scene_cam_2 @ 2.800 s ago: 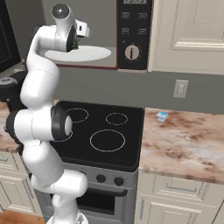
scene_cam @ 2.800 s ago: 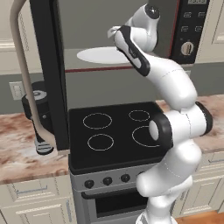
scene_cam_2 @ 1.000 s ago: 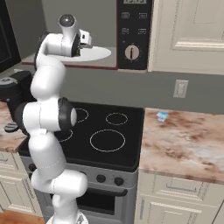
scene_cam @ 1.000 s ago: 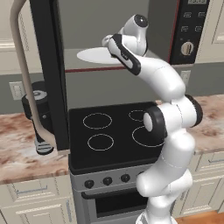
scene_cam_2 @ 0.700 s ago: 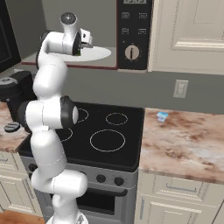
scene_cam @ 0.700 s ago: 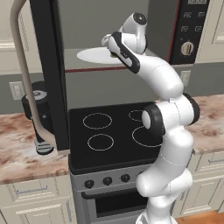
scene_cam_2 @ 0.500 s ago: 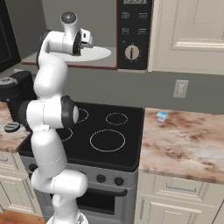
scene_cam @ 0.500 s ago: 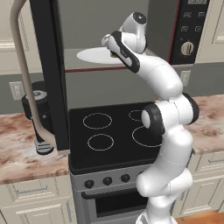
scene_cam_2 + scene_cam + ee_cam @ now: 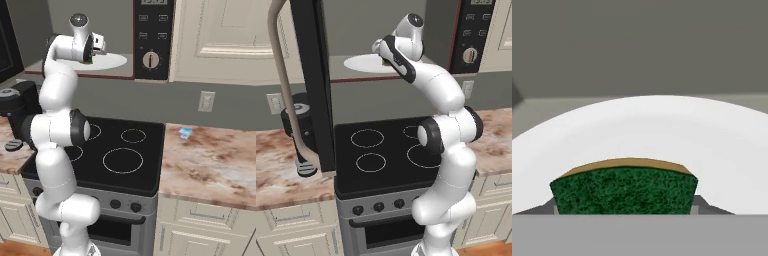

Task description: Place the sponge inside the microwave to prepare for sanitizing.

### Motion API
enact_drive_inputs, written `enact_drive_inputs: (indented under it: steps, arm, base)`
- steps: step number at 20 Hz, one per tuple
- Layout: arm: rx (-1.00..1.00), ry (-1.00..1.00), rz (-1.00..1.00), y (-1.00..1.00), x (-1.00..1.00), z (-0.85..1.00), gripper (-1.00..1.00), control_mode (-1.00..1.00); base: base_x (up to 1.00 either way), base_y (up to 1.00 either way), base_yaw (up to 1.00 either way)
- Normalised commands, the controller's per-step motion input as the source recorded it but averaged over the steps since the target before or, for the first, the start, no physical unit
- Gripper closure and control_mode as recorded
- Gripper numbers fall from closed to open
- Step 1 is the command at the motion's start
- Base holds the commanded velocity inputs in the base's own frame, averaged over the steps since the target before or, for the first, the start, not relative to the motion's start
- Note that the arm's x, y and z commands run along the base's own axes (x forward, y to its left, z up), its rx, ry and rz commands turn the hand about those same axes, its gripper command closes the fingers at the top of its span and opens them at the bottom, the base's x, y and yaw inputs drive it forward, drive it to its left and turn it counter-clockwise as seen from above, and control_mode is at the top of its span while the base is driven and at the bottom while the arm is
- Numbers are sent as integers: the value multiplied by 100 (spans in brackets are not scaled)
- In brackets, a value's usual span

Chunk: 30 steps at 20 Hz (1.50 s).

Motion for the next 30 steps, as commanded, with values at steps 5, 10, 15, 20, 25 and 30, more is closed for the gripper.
enact_drive_inputs:
  steps: [5,10,15,20,25,30]
  arm:
    - [0,0,0,0,4,-18,-100,-100]
    - [0,0,0,0,2,-7,-100,-100]
    - [0,0,0,0,0,0,-100,-100]
    - [0,1,0,0,0,5,-100,-100]
    - [0,0,0,0,-29,14,-100,-100]
    - [0,0,0,0,-47,20,-100,-100]
  base:
    - [0,0,0]
    - [0,0,0]
    - [0,0,0]
    - [0,0,0]
    - [0,0,0]
    - [0,0,0]
